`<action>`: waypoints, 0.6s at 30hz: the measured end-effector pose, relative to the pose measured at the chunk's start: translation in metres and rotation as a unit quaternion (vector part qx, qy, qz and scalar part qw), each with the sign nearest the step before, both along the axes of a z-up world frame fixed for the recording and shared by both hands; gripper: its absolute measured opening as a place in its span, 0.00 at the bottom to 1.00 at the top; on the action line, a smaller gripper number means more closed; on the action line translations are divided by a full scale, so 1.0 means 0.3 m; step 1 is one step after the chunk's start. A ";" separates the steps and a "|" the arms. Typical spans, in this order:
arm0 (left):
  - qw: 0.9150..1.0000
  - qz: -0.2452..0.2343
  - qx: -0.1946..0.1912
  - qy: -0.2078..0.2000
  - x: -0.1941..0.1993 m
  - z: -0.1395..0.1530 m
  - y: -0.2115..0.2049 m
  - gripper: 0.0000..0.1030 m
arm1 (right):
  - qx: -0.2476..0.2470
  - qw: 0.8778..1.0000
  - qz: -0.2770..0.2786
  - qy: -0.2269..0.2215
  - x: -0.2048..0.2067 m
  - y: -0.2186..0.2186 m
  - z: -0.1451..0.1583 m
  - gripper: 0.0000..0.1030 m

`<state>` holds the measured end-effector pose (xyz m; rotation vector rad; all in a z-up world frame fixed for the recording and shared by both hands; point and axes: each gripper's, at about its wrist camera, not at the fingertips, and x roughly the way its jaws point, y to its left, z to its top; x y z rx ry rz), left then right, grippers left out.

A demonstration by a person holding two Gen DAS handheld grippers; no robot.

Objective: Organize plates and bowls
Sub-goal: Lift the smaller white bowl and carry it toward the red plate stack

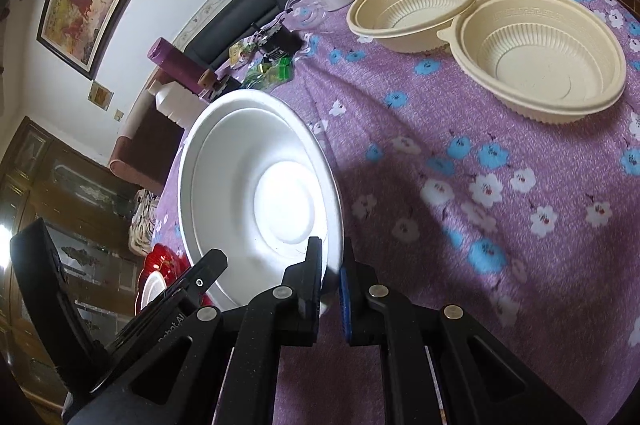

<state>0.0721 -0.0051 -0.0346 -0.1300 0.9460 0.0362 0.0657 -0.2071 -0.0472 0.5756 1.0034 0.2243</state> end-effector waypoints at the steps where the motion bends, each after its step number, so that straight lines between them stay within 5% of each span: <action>1: 1.000 0.001 -0.001 0.000 -0.005 0.000 0.005 0.14 | -0.001 1.000 0.002 -0.001 -0.007 0.009 0.001 0.08; 18: 1.000 0.014 -0.008 -0.008 -0.086 0.013 0.077 0.14 | -0.005 1.000 0.020 -0.015 -0.062 0.080 0.020 0.07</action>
